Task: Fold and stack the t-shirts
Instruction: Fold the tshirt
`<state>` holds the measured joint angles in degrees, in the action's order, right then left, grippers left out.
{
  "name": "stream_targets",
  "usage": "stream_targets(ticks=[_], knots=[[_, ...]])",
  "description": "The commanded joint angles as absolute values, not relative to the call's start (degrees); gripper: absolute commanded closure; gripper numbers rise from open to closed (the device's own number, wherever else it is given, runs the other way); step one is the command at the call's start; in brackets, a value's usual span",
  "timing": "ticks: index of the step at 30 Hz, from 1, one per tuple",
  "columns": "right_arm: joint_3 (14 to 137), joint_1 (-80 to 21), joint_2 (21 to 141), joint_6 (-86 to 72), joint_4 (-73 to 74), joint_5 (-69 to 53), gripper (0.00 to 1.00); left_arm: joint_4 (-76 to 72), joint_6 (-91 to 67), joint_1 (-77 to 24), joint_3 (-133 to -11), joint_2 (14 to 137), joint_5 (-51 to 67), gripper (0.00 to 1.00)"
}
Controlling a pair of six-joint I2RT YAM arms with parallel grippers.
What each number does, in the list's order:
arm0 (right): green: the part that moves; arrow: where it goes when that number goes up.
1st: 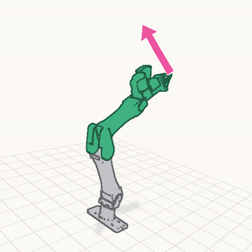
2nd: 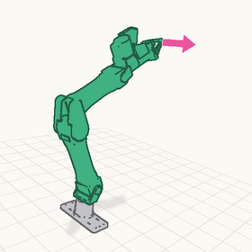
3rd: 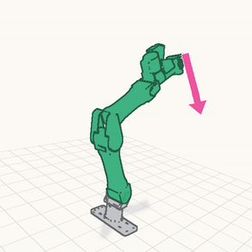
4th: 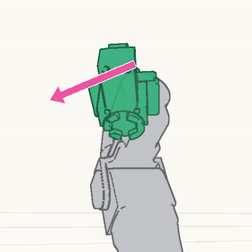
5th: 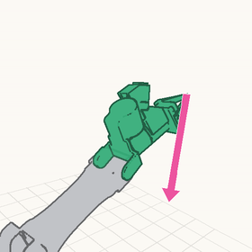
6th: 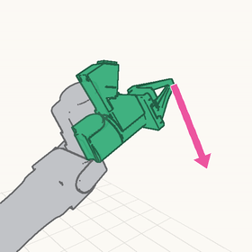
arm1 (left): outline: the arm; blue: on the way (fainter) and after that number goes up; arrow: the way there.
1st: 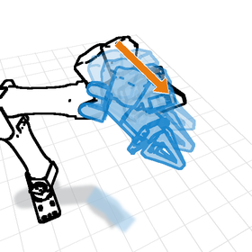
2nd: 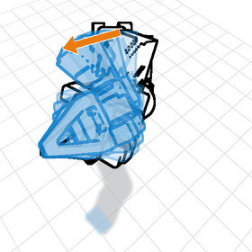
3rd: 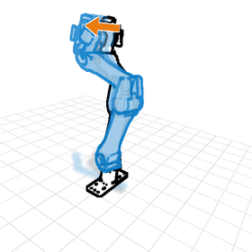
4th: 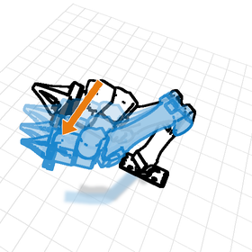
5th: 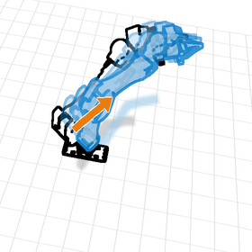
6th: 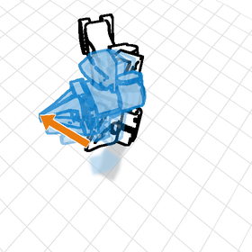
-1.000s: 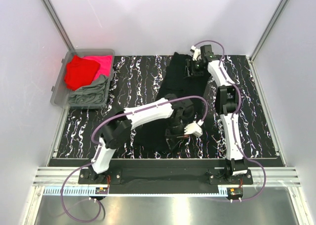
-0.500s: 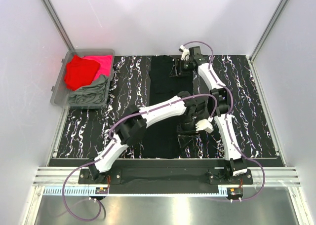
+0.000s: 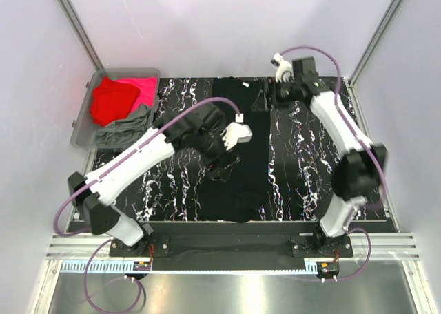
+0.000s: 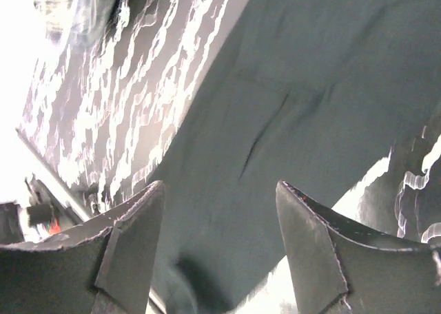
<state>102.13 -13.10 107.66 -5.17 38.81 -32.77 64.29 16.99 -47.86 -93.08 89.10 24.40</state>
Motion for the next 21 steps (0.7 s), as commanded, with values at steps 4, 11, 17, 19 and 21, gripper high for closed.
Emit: stream_targets(ticks=[4,11,17,19,21], knots=[[75.5,-15.6,90.6,7.0,43.6,-30.9,0.29,57.3,14.9,-47.8,-81.7,88.1,19.3,0.18],[63.0,-16.8,82.4,19.2,46.6,-24.4,0.34,51.4,17.7,-45.7,-66.7,83.5,21.8,0.25],[64.9,-16.8,86.1,16.8,43.2,-25.3,0.34,44.4,18.5,-43.2,-62.8,88.8,19.5,0.27],[66.3,-16.8,89.3,16.7,41.1,-24.5,0.34,43.2,18.8,-42.1,-63.6,92.5,19.4,0.27],[69.1,-16.7,92.0,17.0,39.6,-23.4,0.34,42.2,18.8,-41.1,-66.3,95.5,19.5,0.27]])
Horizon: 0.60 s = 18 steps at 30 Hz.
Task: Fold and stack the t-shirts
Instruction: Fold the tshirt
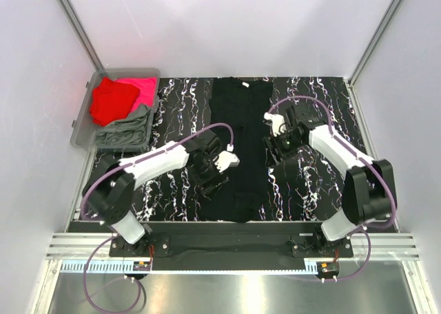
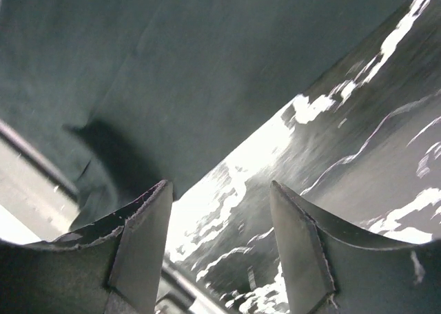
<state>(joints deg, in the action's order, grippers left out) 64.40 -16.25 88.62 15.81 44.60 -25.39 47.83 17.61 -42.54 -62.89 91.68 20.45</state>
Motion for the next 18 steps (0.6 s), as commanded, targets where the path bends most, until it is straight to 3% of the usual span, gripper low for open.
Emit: stream_targets(ticks=[1,10,18], knots=[[70.5,-16.8,95.3,17.7,39.5,-23.4,0.34,42.1,18.9,-40.2,-67.5,98.8,19.3,0.27],[88.0,-16.8,115.9,14.9,38.6,-24.8,0.42,43.3,20.0,-35.8,-80.4,113.4,18.3,0.28],[96.2,-14.9,124.3,13.4,38.8,-21.6,0.42,44.6,20.1,-35.2,-86.6,119.7,19.4,0.28]])
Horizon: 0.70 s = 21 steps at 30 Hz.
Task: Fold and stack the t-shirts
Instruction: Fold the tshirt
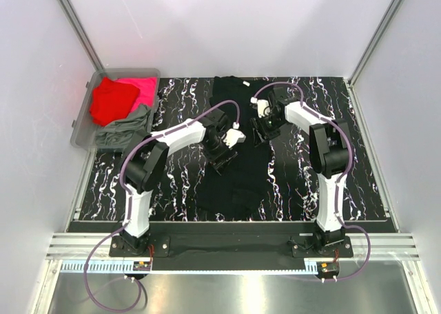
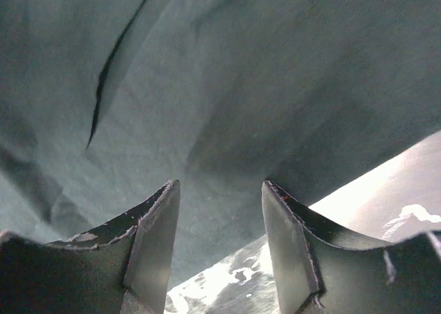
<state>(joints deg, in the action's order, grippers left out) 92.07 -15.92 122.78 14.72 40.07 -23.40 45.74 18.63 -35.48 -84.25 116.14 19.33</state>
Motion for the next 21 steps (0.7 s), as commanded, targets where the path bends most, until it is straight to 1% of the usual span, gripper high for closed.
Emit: stream_targets(ticks=[1,5,8,14,18,21], knots=[[97.0,-14.7,125.5,13.1,38.8,-21.4,0.42,44.6,20.0,-35.2,-87.9,120.2,19.5,0.28],[100.9,-14.2,127.8,13.4,38.8,-19.2,0.41,45.4,19.4,-35.2,-90.3,120.9,19.4,0.28],[103.7,-13.4,129.2,13.4,38.8,-18.0,0.41,45.6,18.4,-35.2,-90.4,118.3,18.9,0.28],[106.6,-11.3,131.0,14.0,38.6,-18.4,0.40,45.5,19.2,-38.5,-87.1,108.0,15.0,0.28],[103.7,-11.3,125.7,14.9,38.8,-20.3,0.41,45.8,20.0,-41.0,-83.9,98.1,12.7,0.28],[99.2,-11.3,117.2,15.4,38.9,-21.9,0.40,46.5,20.4,-43.6,-80.2,91.2,13.2,0.27]])
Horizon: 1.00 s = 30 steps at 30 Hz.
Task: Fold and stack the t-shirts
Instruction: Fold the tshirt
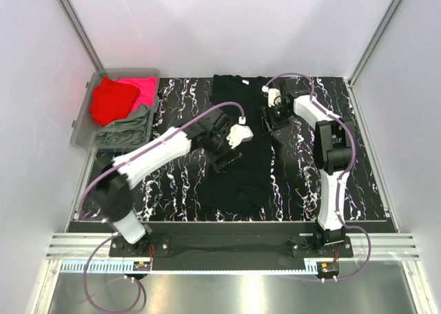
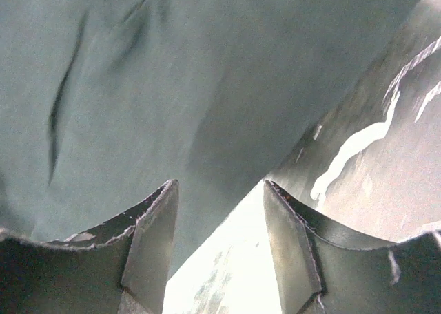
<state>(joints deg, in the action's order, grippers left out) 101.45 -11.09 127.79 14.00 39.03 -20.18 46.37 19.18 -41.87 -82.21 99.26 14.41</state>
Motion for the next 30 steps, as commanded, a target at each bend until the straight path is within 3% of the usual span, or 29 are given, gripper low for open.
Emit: stream_targets(ticks=[1,3,8,17,30], knots=[[97.8,-11.3,115.4,15.6,39.2,-22.8,0.40,46.7,20.9,-44.6,-78.1,89.5,13.7,0.25],[93.3,-11.3,110.4,16.5,40.0,-24.2,0.40,46.8,21.1,-48.6,-74.9,85.4,14.0,0.24],[83.0,-13.4,101.4,21.6,45.9,-32.2,0.43,49.0,17.1,-50.1,-71.0,83.5,18.8,0.41],[72.8,-29.7,90.3,30.8,51.0,-29.5,0.59,46.7,17.0,-39.1,-64.0,85.4,25.9,0.40],[65.6,-44.7,90.4,34.1,47.6,-28.3,0.69,45.0,17.3,-28.3,-59.1,83.0,23.5,0.39]])
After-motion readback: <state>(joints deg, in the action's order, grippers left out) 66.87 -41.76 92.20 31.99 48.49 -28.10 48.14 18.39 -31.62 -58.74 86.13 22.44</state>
